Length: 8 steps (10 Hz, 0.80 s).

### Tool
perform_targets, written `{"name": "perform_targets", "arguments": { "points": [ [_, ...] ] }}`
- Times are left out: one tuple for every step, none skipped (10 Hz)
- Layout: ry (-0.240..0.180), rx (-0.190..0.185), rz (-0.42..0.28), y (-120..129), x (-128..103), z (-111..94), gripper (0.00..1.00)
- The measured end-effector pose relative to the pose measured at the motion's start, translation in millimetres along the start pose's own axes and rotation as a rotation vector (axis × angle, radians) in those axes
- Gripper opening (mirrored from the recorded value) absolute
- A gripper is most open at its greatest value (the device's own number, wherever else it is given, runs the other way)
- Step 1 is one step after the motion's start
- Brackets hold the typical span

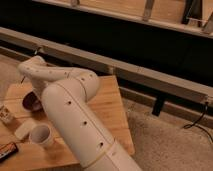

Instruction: Drag the ceramic bowl in a circle

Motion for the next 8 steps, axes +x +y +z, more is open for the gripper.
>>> {"name": "perform_targets", "arguments": {
  "points": [
    [-0.011, 0.002, -0.007, -0.5, -2.8, -7.9, 0.01],
    [-0.011, 0.016, -0.009, -3.7, -2.5, -9.9, 0.00],
    [0.001, 0.054, -0.009, -13.9, 0.7, -8.6, 0.00],
    [0.012, 0.081, -0.003, -20.6, 3.6, -6.5, 0.00],
    [0.030, 0.108, 0.003, -27.1, 7.4, -1.7, 0.00],
    [0.041, 0.125, 0.007, -30.9, 9.6, 2.0, 0.00],
    [0.053, 0.139, 0.016, -35.9, 10.5, 8.9, 0.00],
    [0.049, 0.140, 0.033, -40.8, 6.8, 10.3, 0.00]
  ]
}}
